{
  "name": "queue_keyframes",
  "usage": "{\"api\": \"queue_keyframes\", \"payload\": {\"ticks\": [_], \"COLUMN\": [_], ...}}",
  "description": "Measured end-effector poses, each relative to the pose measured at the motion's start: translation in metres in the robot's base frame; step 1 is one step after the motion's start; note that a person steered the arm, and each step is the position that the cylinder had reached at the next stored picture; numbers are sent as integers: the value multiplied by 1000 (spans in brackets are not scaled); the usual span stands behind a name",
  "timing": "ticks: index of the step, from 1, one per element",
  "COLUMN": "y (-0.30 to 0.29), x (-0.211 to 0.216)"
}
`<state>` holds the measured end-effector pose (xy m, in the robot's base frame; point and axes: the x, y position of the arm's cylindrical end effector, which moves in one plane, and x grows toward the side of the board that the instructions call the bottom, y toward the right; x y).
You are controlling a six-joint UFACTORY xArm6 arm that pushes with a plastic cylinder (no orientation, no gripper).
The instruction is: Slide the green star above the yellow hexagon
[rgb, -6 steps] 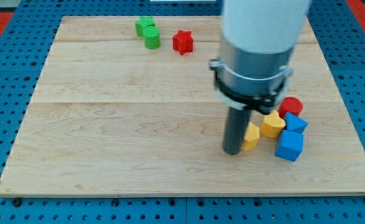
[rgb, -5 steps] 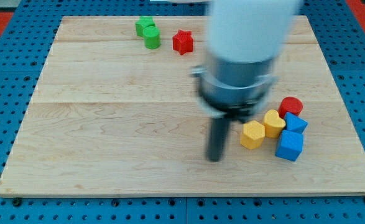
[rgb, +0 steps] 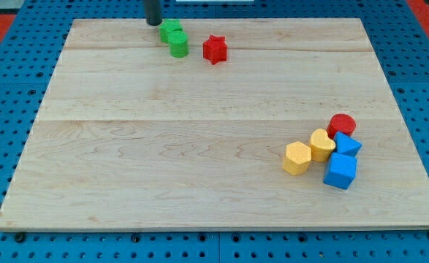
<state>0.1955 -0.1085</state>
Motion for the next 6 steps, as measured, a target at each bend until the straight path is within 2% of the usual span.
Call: {"api": "queue_keyframes", "payload": {"ticks": [1,2,3,4,6], "y": [-25,-1,-42,44,110], "x": [82,84,18,6,185]}}
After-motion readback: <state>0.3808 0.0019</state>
